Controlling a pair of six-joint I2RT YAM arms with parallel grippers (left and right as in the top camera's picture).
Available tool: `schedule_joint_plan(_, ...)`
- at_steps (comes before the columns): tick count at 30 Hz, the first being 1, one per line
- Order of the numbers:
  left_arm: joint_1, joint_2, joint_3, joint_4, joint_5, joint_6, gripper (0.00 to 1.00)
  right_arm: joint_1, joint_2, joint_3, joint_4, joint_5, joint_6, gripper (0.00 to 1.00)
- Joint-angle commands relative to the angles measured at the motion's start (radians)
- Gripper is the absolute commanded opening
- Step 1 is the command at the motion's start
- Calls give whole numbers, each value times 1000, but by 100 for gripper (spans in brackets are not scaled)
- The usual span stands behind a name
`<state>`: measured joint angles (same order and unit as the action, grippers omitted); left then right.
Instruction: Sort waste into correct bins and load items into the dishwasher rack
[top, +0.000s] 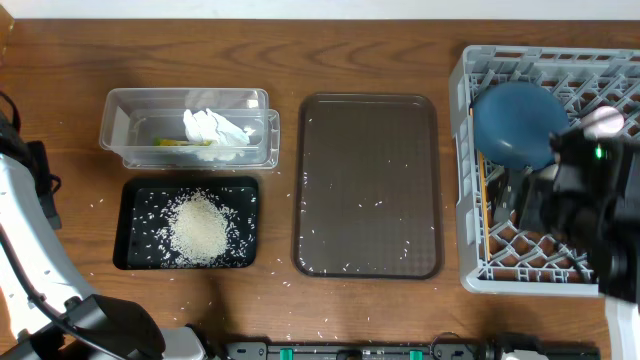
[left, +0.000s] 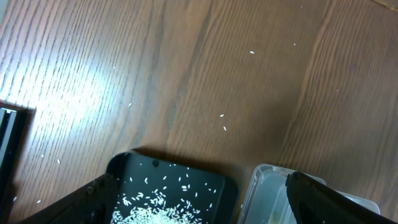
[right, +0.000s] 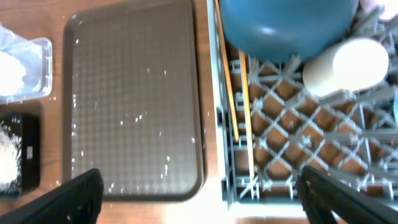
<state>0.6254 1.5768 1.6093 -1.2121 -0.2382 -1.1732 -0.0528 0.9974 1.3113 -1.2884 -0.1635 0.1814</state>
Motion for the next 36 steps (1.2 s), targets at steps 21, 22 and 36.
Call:
schedule_joint_plan(21,2,2,-3,-6,-6,10,89,11,-82,-39,-104,7,38,99)
schedule_joint_plan(22,2,2,-3,-6,-6,10,89,17,-85,-44,-93,10,38,99)
schedule_joint_plan(36,2,2,-3,-6,-6,10,89,92,-449,-456,457,62,-49,99)
